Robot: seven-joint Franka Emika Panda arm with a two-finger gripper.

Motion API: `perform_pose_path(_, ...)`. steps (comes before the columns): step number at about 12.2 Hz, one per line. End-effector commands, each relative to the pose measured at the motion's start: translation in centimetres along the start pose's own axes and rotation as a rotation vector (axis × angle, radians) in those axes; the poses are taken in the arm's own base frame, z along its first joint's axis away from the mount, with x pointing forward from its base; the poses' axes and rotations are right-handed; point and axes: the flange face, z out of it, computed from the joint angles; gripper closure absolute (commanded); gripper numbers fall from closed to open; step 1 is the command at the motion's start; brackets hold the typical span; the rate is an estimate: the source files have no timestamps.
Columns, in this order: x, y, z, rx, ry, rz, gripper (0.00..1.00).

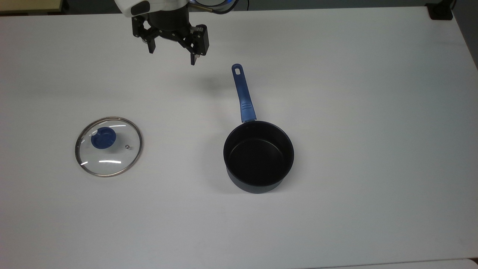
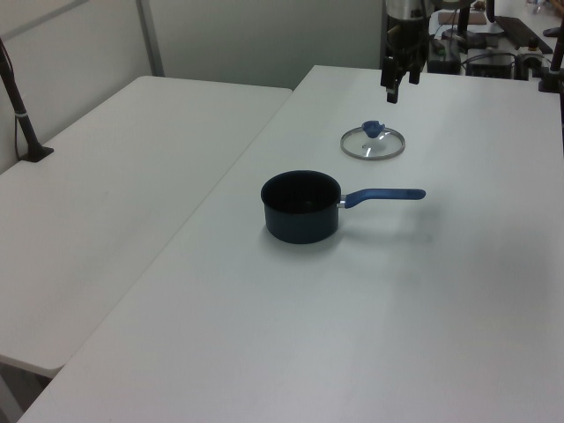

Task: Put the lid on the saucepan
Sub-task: 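Move the gripper over the glass lid's blue knob and lower it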

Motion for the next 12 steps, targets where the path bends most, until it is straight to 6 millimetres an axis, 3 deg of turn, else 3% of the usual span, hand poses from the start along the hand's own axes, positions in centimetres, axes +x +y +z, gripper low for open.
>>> perform_pose_path(1,2.4,-0.4,0.0,0.062,0.014,0.046,0.00)
perform_pose_path(3,4.8,1.0,2.1,0.072,0.020,0.115,0.00)
perform_pose_path(6,9.3,4.8,7.3,0.068,0.076,0.278,0.00)
perform_pose_path(12,13.6,13.0,17.2,0.070,0.211,0.452,0.03)
